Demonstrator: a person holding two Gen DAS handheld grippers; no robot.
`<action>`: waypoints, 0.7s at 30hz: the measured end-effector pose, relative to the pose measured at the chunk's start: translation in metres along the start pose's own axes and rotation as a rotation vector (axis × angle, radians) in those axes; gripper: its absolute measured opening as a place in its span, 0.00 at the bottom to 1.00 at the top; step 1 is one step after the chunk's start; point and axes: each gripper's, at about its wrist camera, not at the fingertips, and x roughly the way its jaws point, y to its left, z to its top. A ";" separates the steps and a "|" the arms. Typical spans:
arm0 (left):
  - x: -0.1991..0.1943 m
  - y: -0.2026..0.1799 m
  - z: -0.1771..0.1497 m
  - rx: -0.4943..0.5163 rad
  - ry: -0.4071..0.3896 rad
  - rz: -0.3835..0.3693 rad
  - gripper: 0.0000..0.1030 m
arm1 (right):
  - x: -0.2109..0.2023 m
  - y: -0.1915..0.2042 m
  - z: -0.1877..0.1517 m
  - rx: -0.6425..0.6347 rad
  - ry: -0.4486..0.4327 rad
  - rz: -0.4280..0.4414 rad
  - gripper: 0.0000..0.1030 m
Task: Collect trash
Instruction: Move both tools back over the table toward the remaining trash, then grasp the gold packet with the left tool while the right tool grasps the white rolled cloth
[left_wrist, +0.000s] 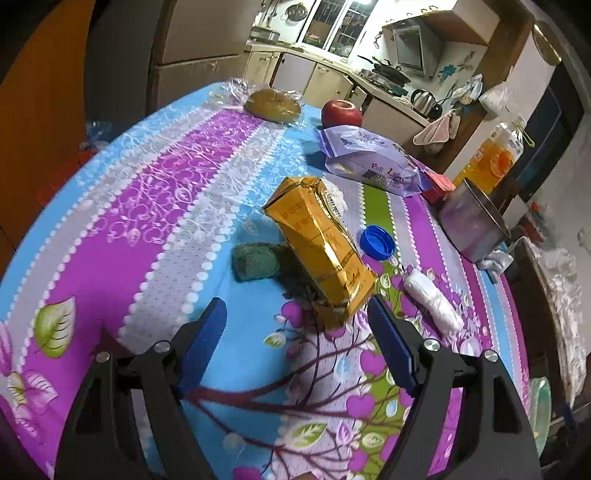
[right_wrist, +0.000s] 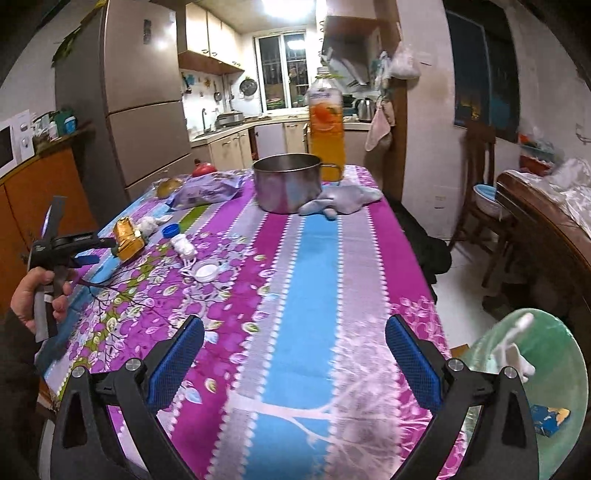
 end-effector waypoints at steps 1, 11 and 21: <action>0.003 -0.001 0.002 -0.004 0.003 -0.005 0.73 | 0.001 0.001 0.000 -0.004 0.002 0.003 0.95; 0.033 -0.004 0.012 -0.026 0.033 -0.036 0.71 | 0.021 0.031 0.012 -0.060 0.019 0.044 0.95; 0.030 -0.016 0.012 0.028 0.014 -0.072 0.40 | 0.095 0.102 0.043 -0.260 0.090 0.269 0.89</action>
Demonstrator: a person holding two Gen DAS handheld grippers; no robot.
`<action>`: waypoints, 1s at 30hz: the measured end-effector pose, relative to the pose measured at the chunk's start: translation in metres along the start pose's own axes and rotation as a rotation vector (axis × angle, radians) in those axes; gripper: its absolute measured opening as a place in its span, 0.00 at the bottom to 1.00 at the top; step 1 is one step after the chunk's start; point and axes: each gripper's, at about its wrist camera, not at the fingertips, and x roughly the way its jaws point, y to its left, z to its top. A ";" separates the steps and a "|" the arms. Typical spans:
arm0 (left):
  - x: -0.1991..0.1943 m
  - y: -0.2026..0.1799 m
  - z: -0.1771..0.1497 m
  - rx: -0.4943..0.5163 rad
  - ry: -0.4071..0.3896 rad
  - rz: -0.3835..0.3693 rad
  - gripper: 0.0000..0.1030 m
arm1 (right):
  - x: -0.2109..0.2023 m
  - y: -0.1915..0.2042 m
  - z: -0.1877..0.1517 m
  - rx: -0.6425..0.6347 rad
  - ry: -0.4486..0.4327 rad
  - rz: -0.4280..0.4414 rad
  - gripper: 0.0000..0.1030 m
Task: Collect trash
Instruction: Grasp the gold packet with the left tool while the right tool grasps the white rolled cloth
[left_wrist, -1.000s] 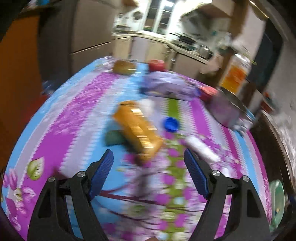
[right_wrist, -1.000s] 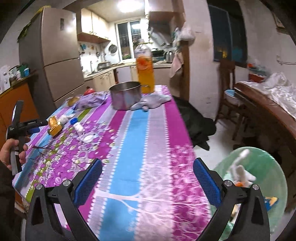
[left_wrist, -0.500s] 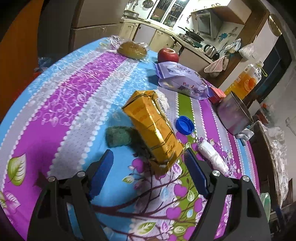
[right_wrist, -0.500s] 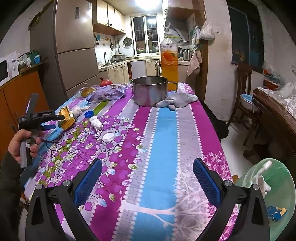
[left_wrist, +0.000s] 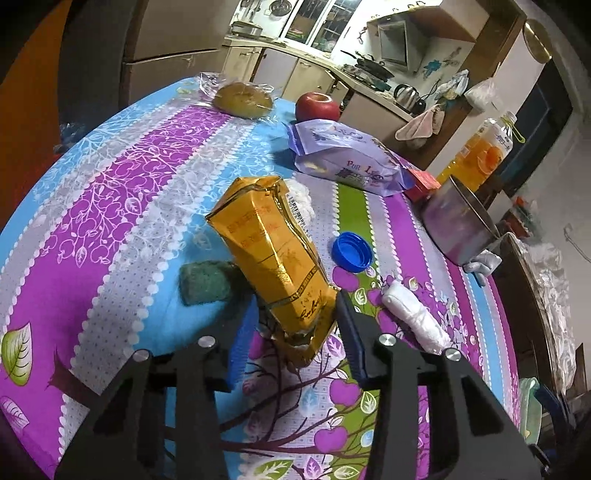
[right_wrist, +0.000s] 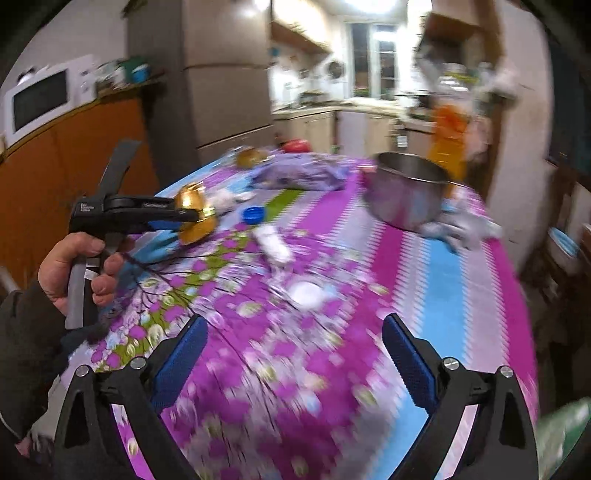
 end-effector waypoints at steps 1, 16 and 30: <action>0.000 0.001 -0.001 -0.002 0.001 -0.004 0.40 | 0.012 0.004 0.007 -0.018 0.012 0.013 0.84; 0.014 -0.006 -0.006 0.028 0.041 -0.009 0.37 | 0.168 0.031 0.079 -0.158 0.261 0.077 0.46; 0.000 -0.020 -0.011 0.080 -0.033 0.030 0.33 | 0.137 0.025 0.056 -0.015 0.145 0.033 0.26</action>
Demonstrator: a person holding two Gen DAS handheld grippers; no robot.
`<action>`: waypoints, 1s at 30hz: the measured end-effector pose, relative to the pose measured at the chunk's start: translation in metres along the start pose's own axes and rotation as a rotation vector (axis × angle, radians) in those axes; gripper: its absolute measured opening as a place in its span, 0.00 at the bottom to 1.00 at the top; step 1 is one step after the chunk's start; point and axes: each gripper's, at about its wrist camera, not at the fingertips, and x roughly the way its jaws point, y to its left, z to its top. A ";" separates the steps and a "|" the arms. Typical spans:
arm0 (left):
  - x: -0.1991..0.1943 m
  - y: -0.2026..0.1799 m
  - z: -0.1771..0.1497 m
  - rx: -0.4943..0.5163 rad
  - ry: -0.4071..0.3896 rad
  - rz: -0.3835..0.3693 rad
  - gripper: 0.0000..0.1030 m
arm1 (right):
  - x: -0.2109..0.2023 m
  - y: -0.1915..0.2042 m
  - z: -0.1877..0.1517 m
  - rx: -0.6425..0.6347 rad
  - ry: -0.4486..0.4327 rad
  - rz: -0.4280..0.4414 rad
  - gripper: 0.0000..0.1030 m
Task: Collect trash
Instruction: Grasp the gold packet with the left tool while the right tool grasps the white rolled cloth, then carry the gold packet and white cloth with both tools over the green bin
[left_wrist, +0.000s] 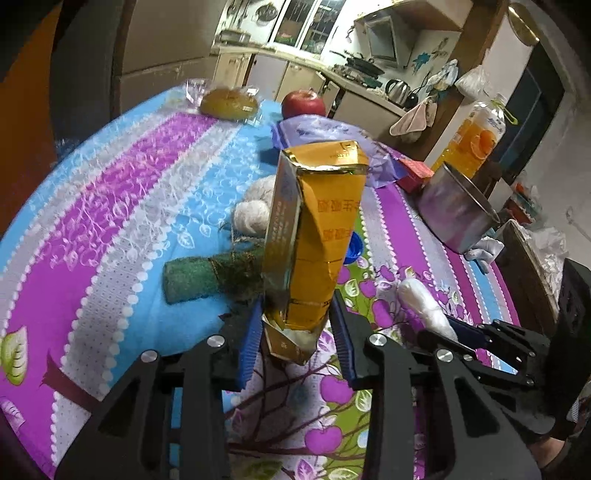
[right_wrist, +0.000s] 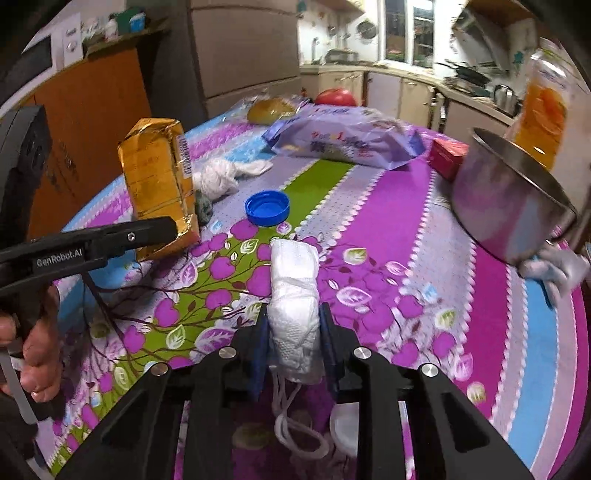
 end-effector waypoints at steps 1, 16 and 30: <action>-0.004 -0.003 -0.001 0.009 -0.009 0.002 0.33 | -0.007 0.000 -0.003 0.015 -0.018 -0.010 0.26; -0.082 -0.066 -0.039 0.176 -0.128 0.046 0.33 | -0.157 0.007 -0.053 0.148 -0.353 -0.221 0.26; -0.118 -0.130 -0.063 0.287 -0.194 -0.021 0.33 | -0.236 0.005 -0.104 0.223 -0.402 -0.320 0.26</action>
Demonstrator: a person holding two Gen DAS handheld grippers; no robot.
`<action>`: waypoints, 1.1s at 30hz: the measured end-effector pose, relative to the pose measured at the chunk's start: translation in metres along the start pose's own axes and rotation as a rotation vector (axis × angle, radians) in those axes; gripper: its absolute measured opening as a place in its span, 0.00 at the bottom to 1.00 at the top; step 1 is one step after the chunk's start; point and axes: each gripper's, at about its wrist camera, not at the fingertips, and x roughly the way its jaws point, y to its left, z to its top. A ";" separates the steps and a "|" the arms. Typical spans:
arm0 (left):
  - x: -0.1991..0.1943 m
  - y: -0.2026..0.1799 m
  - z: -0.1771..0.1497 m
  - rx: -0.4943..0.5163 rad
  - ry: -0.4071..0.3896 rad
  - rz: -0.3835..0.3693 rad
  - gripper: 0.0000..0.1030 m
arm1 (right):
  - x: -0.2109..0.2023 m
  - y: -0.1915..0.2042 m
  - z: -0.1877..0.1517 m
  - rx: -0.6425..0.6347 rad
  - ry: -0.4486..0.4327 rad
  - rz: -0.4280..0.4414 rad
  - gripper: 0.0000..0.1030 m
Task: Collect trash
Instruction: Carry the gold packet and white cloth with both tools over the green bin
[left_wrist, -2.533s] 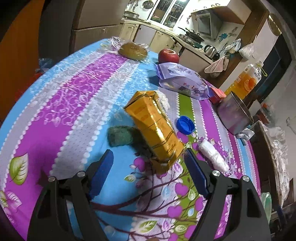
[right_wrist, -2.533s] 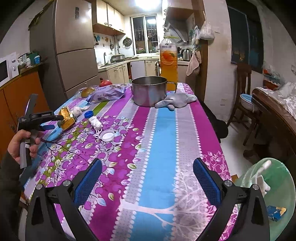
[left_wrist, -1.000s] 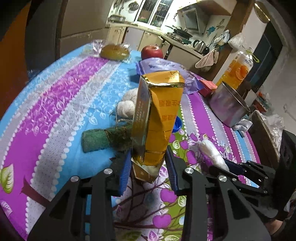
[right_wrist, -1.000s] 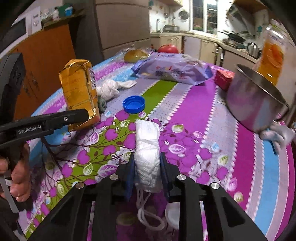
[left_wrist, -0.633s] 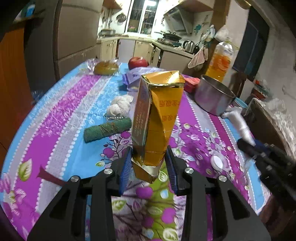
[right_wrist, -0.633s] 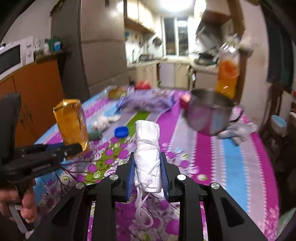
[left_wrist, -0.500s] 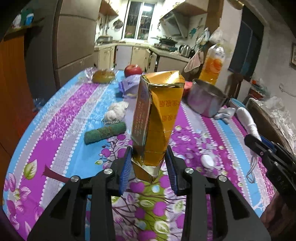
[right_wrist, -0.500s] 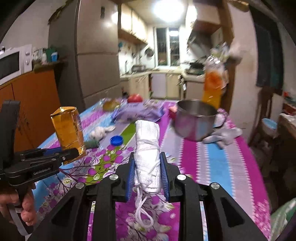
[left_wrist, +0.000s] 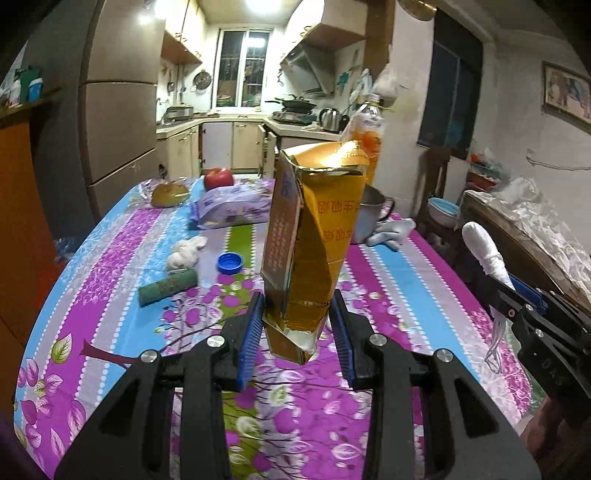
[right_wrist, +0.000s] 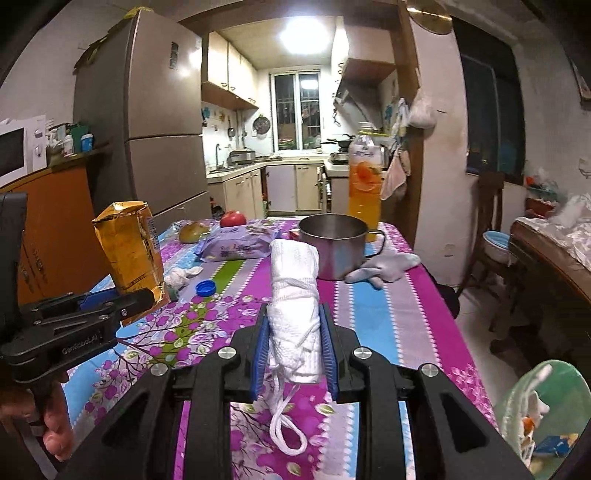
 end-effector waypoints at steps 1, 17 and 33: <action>-0.001 -0.005 0.000 0.007 -0.003 -0.006 0.33 | -0.006 -0.005 -0.001 0.006 -0.003 -0.009 0.26; -0.008 -0.105 0.003 0.125 -0.029 -0.147 0.33 | -0.086 -0.083 -0.010 0.090 -0.047 -0.177 0.26; 0.005 -0.235 -0.013 0.266 0.026 -0.341 0.33 | -0.167 -0.201 -0.044 0.185 -0.027 -0.401 0.26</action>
